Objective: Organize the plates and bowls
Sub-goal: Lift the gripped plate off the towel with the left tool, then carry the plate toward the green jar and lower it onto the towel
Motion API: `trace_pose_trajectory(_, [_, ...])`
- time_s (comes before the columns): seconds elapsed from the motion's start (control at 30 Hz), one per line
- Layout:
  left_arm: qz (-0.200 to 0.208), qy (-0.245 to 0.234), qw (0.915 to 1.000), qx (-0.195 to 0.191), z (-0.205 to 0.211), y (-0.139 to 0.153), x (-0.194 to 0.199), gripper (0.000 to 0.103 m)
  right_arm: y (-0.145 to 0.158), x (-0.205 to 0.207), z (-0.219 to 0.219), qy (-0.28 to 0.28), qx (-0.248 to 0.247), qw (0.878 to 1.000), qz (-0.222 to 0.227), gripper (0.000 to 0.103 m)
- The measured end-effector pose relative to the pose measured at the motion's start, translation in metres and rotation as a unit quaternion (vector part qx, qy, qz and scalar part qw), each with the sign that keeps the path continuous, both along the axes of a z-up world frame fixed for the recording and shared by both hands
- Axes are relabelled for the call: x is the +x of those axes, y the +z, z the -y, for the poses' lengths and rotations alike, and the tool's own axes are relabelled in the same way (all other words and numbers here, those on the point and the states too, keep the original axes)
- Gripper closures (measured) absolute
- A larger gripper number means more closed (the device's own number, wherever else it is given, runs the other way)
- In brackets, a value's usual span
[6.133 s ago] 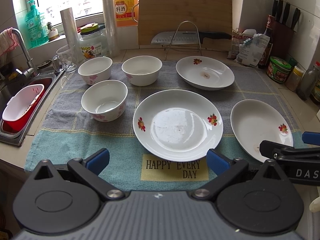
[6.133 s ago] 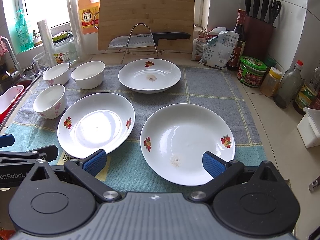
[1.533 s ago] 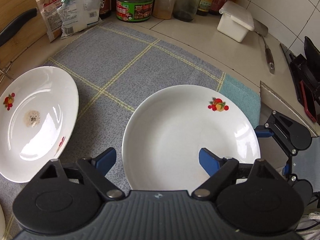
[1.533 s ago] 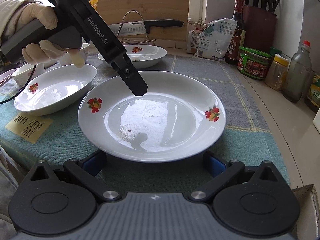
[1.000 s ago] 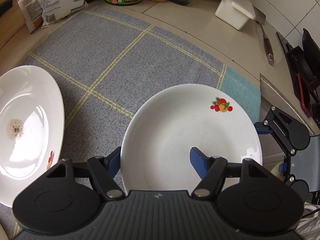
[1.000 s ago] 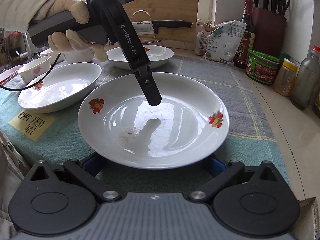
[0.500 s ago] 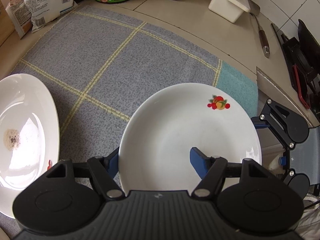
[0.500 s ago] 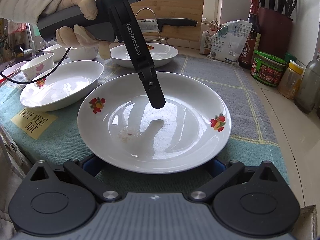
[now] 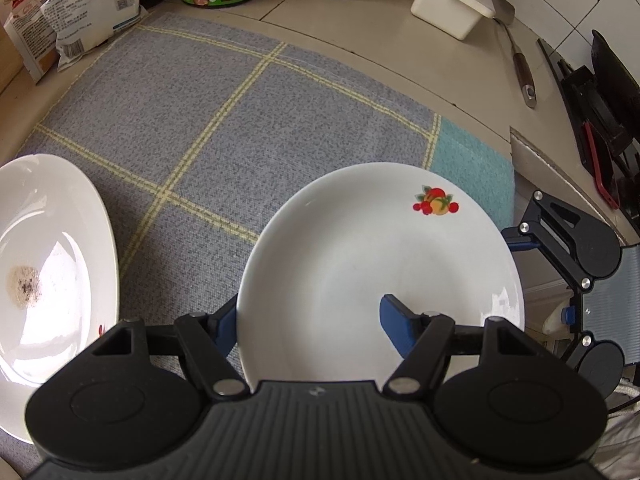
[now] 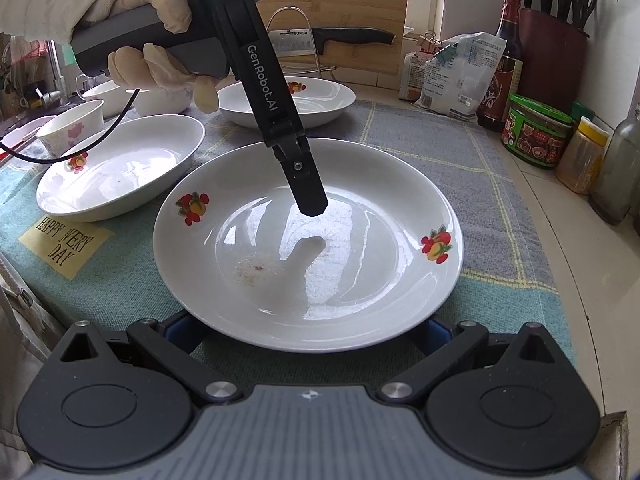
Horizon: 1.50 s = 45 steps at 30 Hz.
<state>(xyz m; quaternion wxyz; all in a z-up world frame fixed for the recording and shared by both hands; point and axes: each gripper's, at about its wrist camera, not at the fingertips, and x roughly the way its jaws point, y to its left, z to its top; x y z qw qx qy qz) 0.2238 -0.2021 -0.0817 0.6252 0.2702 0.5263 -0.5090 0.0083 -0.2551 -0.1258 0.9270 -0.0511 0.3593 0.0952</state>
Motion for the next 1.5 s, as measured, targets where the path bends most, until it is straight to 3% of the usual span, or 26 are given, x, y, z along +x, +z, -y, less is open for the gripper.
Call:
trace_pose_trajectory(0.77, [0.014, 0.027, 0.9991, -0.029, -0.002, 0.020, 0.004, 0.033, 0.016, 0.010, 0.006, 0.014, -0.015, 1.000, -0.012, 0.000])
trace_pose_trajectory(1.5, [0.035, 0.063, 0.9959, -0.054, 0.031, 0.028, 0.038, 0.033, 0.025, 0.049, 0.046, 0.035, -0.029, 0.999, -0.011, 0.000])
